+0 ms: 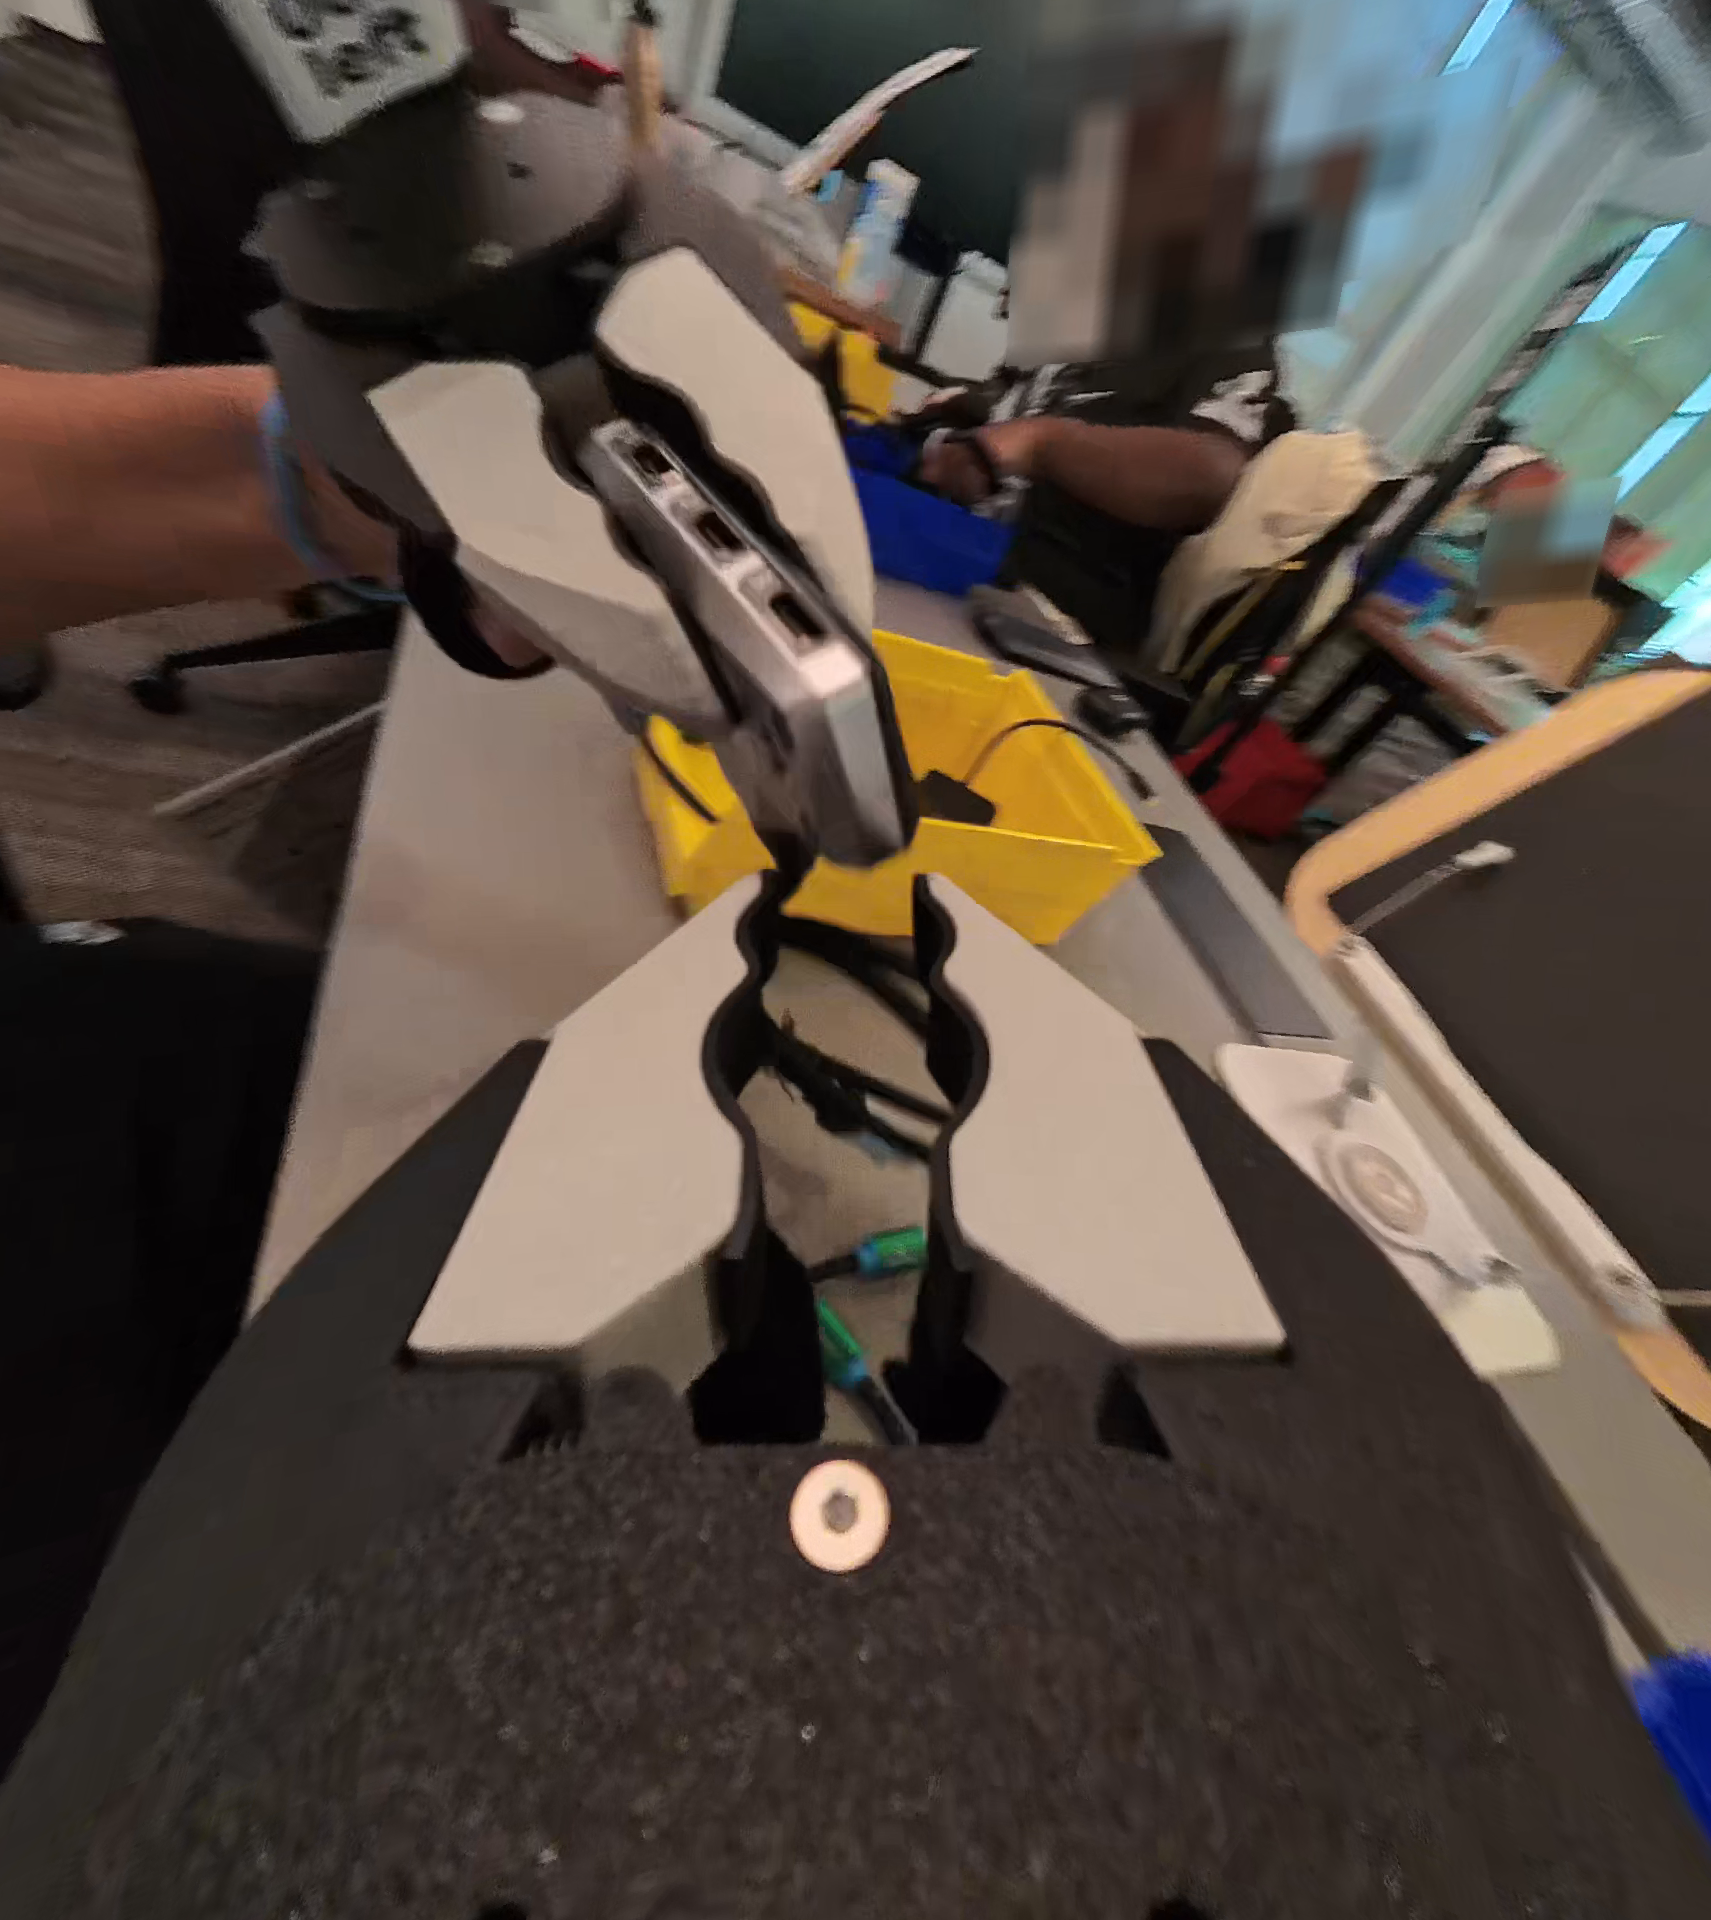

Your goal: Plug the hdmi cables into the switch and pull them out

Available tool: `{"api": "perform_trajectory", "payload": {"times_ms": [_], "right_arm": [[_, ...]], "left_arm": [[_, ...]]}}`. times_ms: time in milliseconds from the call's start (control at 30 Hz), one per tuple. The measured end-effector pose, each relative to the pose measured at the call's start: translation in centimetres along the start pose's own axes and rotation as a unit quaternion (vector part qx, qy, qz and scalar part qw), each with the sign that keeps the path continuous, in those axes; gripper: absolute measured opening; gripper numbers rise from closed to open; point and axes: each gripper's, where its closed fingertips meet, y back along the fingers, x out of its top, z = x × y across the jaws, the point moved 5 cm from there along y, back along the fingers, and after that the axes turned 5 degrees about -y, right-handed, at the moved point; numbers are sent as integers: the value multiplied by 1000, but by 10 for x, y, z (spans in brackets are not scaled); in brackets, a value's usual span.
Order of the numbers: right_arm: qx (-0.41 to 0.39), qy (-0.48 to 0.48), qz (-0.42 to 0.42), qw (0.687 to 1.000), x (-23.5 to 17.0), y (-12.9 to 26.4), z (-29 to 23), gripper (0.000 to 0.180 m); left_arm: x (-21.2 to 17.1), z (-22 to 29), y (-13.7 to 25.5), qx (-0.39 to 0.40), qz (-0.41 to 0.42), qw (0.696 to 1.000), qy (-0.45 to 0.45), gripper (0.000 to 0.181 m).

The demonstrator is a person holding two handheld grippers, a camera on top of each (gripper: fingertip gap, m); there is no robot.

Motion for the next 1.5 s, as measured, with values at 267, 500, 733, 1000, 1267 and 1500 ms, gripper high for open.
{"api": "perform_trajectory", "payload": {"times_ms": [267,500,733,1000,1267,1500], "right_arm": [[14,-118,-31,992,-34,12,2,26],[-67,-295,-168,938,-145,-22,-51,42],[-144,-383,-240,880,-175,-38,-66,31],[-171,-369,-265,874,-182,-57,-66,10],[-18,-345,-226,911,-153,-31,-62,7],[-26,-146,-318,937,-120,6,-68,6]], "left_arm": [[-63,32,17,152,-67,985,-45,23],[-110,77,20,109,-99,989,32,22],[-114,85,10,91,-113,989,28,22],[-116,91,4,73,-115,990,18,22],[-121,101,-3,56,-146,988,-16,22],[-122,106,-10,44,-178,982,-35,22]]}}
